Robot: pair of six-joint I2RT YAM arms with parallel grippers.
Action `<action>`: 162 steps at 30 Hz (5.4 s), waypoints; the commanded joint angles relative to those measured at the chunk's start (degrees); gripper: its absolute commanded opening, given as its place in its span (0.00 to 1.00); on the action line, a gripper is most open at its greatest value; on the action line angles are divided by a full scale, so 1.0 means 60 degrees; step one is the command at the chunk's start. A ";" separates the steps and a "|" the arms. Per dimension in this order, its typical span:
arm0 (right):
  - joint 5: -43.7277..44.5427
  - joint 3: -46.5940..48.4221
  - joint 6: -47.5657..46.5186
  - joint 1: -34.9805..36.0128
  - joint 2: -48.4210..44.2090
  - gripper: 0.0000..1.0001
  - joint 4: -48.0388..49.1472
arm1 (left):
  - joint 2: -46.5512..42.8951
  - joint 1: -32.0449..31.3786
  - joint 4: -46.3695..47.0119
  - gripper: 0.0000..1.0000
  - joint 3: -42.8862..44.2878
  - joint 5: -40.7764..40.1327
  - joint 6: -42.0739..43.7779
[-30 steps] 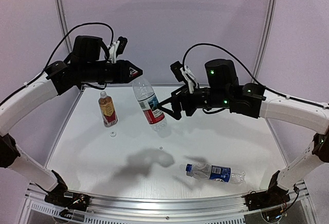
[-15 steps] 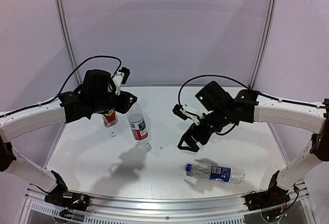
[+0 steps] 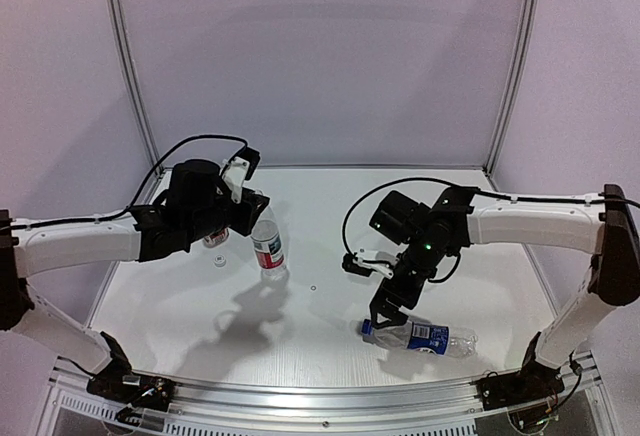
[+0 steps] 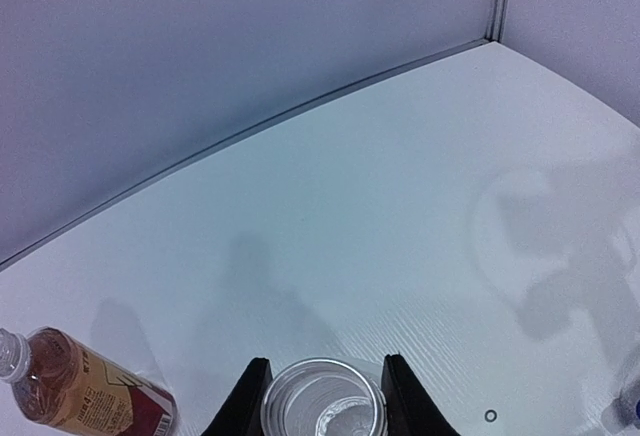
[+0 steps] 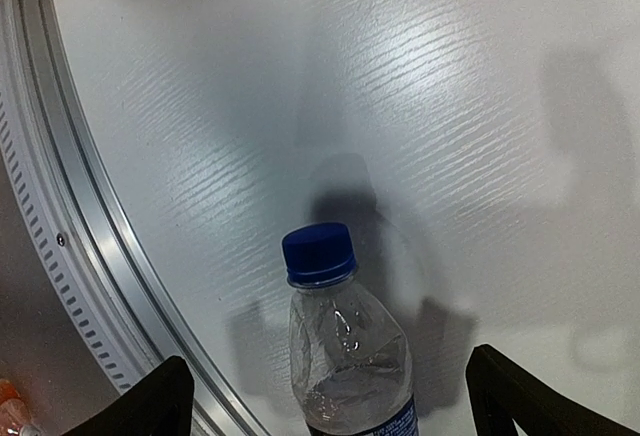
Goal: Unscrew the bottle caps
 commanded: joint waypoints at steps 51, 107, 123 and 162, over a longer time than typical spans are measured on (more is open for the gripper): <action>0.0295 -0.1402 -0.0700 -0.0314 0.0239 0.99 -0.0637 | -0.1694 -0.0292 -0.0425 0.99 -0.0206 0.0405 0.0157; -0.0340 0.0262 -0.0737 -0.0385 0.1592 0.98 -0.0324 | -0.2936 -0.0149 -0.1981 0.99 0.0409 0.0029 0.0009; 0.0157 -0.1738 0.2197 -0.0382 0.0538 0.99 0.0189 | -0.2743 -0.0182 -0.1773 0.99 0.0481 0.0364 -0.0303; 0.1420 0.3219 0.1793 -0.1275 0.4213 0.70 0.0676 | -0.3363 -0.0304 -0.3694 0.99 0.1823 -0.1275 -0.1258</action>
